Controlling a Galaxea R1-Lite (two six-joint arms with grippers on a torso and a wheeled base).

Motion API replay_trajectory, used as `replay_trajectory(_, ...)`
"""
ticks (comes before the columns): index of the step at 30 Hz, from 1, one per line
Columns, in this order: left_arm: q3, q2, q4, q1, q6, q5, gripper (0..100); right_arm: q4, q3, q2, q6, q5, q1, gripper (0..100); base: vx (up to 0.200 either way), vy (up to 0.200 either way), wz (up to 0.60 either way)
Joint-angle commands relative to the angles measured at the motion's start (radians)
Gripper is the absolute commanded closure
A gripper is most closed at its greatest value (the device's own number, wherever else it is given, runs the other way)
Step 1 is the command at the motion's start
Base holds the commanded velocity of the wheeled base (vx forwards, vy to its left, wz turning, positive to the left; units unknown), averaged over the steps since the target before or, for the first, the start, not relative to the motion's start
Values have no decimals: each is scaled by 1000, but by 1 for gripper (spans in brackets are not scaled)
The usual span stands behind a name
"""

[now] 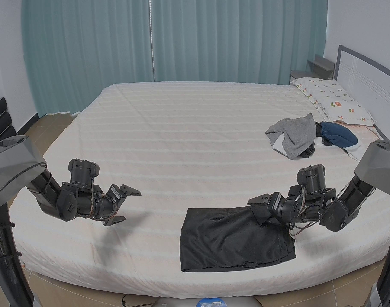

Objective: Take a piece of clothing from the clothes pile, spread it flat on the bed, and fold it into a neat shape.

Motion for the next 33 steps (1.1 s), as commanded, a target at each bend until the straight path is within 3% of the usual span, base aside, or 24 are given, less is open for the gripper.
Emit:
replay_trajectory(1, -1, 4, -1, -3, 0, 0, 0, -77, -8, 55, 15, -31, -53, 0, 0, 0, 0)
replay_trajectory(10, -1, 4, -1, -3, 0, 0, 0, -92, -2, 50, -7, -74, -140, 0, 0, 0, 0)
replay_trajectory(31, -11, 7, 1, -3, 0, 0, 0, -138, -45, 151, -88, -45, -131, 0, 0, 0, 0)
replay_trajectory(32, -11, 7, 1, -3, 0, 0, 0, -138, -45, 154, -91, -45, -131, 100, 0, 0, 0)
replay_trajectory(33, -11, 7, 1, -3, 0, 1, 0, -138, -43, 158, -100, -45, -131, 100, 0, 0, 0)
